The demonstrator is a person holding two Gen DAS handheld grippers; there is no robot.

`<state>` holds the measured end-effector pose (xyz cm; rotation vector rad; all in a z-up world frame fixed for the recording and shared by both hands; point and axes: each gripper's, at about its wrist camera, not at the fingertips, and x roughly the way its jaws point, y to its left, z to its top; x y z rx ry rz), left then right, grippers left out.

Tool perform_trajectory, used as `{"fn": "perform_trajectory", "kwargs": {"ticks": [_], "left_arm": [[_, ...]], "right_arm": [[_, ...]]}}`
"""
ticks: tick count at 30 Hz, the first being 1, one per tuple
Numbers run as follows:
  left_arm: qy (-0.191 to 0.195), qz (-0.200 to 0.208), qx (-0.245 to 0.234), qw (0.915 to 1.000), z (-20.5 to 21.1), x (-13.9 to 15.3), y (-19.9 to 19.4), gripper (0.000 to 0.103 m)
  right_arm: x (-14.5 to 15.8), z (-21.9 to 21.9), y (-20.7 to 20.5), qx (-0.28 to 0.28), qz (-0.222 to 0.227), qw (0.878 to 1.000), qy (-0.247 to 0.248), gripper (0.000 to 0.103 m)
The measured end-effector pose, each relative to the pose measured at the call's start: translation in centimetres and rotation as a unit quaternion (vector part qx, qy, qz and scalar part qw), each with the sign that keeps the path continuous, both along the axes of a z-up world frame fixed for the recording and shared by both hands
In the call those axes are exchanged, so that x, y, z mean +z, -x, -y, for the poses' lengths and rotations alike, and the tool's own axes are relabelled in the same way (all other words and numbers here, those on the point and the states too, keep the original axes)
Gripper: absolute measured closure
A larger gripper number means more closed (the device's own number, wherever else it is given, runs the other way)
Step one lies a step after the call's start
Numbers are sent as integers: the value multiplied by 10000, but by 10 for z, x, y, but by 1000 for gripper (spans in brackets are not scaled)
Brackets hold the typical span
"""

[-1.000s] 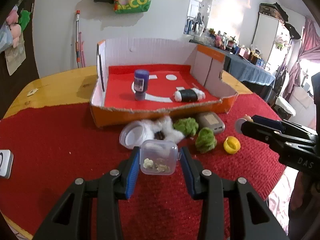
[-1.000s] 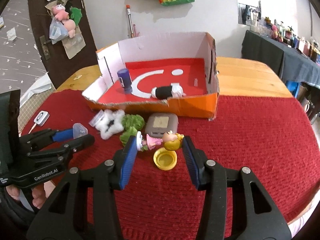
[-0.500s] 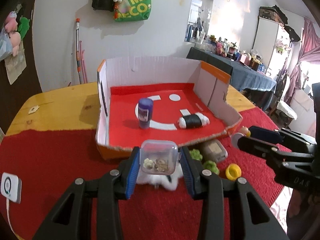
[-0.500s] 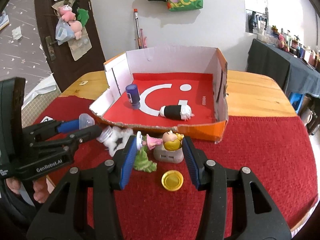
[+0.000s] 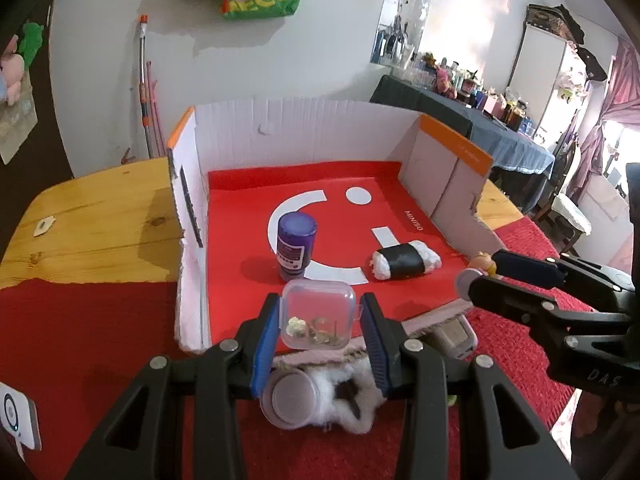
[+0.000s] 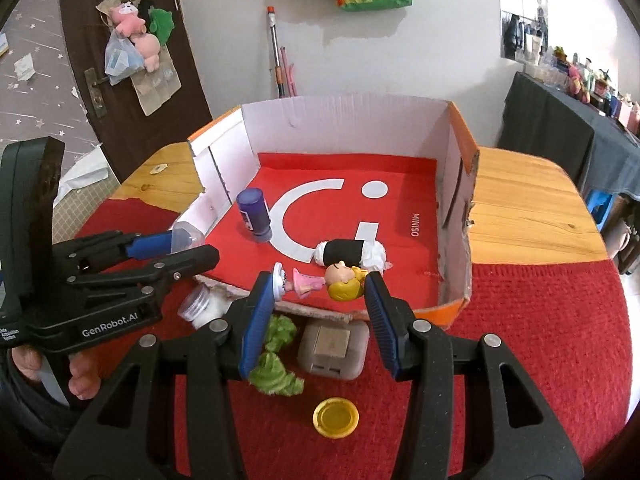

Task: Organize objects
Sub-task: 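Lift and carry the container and doll figure into the orange box with both tools, then set the container beside the bottle with the left tool while the right tool sets the doll beside the roll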

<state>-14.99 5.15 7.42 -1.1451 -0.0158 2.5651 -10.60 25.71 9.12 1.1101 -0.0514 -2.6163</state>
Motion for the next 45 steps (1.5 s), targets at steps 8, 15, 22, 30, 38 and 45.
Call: {"fn": "perform_trajectory", "kwargs": {"ticks": [8, 15, 22, 30, 38, 45], "left_arm": [[49, 279, -78, 9996, -2, -13, 19, 61], [107, 432, -137, 9989, -5, -23, 27, 61], [153, 552, -145, 9983, -5, -30, 35, 61], [189, 639, -151, 9977, -7, -36, 42, 61], [251, 630, -110, 9976, -11, -38, 45, 61], [280, 629, -86, 9976, -11, -39, 49, 61]], "right_arm": [[-13, 3, 24, 86, 376, 9992, -72, 58], [-21, 2, 36, 106, 573, 9982, -107, 58], [-30, 2, 45, 136, 725, 9972, -141, 58], [-35, 2, 53, 145, 757, 9968, -211, 58], [-35, 7, 52, 212, 727, 9961, -460, 58], [-42, 12, 58, 237, 794, 9951, -539, 58]]}}
